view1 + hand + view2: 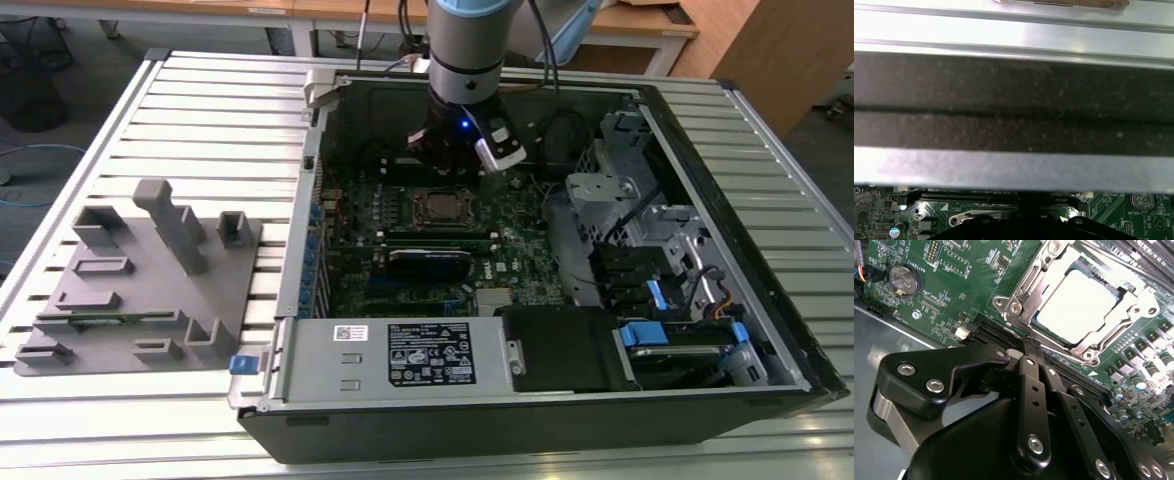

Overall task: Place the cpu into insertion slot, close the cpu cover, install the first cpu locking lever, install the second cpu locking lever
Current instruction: 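Install the first cpu locking lever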

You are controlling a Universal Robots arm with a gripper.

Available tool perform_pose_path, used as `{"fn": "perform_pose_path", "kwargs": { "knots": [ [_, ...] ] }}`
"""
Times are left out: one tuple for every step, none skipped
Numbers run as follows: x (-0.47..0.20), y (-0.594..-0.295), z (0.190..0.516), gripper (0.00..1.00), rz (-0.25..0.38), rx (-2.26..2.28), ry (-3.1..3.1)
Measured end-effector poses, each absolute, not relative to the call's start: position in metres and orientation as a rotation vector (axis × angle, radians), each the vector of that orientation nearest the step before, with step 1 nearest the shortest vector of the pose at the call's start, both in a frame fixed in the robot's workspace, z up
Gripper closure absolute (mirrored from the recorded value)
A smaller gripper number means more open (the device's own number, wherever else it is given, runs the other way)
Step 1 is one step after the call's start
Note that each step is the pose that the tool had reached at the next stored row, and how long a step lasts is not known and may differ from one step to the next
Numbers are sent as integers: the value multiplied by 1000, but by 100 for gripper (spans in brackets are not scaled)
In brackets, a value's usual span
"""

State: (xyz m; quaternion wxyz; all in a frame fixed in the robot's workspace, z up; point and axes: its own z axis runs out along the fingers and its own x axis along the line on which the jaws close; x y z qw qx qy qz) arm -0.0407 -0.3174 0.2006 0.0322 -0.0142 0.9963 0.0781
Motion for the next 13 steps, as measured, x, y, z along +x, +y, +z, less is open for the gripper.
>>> {"fn": "perform_pose_path", "kwargs": {
  "knots": [
    [-41,-317,200,89,236,-44,3067],
    [-41,-317,200,89,233,-44,3066],
    [-41,-317,199,89,230,-44,3065],
    [-41,-317,199,89,229,-45,3064],
    [-41,-317,198,89,227,-45,3063],
    [-41,-317,197,89,226,-45,3061],
    [-41,-317,197,89,226,-45,3059],
    [-41,-317,196,89,225,-45,3057],
    [-41,-317,196,89,225,-46,3056],
    [-41,-316,196,89,225,-46,3055],
    [-41,-316,196,89,225,-46,3055],
    [-41,-315,196,89,225,-46,3055],
    [-41,-315,196,89,225,-46,3055]
  ]
}}
